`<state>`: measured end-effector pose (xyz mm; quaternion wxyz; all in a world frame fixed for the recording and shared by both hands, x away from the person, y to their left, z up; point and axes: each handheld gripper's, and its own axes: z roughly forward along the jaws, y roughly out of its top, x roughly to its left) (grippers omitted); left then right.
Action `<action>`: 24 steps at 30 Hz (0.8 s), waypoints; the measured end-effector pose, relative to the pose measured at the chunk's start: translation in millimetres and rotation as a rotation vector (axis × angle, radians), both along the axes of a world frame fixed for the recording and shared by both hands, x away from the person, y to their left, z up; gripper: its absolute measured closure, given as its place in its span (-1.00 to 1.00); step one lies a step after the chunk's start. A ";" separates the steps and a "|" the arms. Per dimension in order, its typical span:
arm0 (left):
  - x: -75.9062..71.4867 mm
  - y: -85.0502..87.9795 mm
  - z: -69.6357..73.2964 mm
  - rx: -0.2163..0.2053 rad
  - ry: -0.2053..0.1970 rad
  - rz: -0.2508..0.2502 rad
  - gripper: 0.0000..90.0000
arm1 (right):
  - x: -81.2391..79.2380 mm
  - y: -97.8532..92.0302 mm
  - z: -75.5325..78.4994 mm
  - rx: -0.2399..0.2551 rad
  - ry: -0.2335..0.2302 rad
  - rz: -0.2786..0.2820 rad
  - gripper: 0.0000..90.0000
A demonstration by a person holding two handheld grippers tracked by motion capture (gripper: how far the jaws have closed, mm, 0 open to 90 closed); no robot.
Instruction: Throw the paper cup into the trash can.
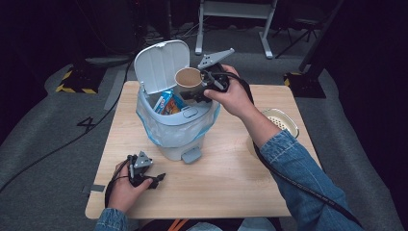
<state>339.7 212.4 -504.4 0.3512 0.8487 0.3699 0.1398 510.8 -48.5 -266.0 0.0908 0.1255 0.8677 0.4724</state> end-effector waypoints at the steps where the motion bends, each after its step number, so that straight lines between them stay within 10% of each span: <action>1: 0.0 -0.1 -0.1 -0.003 0.002 0.000 -0.54 | -0.5 1.7 -0.1 -0.009 0.001 0.001 -0.34; 11: 0.0 0.0 -0.1 -0.002 0.002 0.000 -0.54 | 2.7 12.1 -2.4 -0.077 0.009 0.014 -0.64; 13: 0.1 -0.1 -0.1 -0.003 0.001 -0.001 -0.54 | 2.6 14.5 -3.9 -0.055 -0.055 -0.012 -0.61; 24: 0.3 -0.1 -0.1 -0.004 0.002 -0.001 -0.54 | -4.4 4.5 6.4 0.002 -0.065 0.025 -0.62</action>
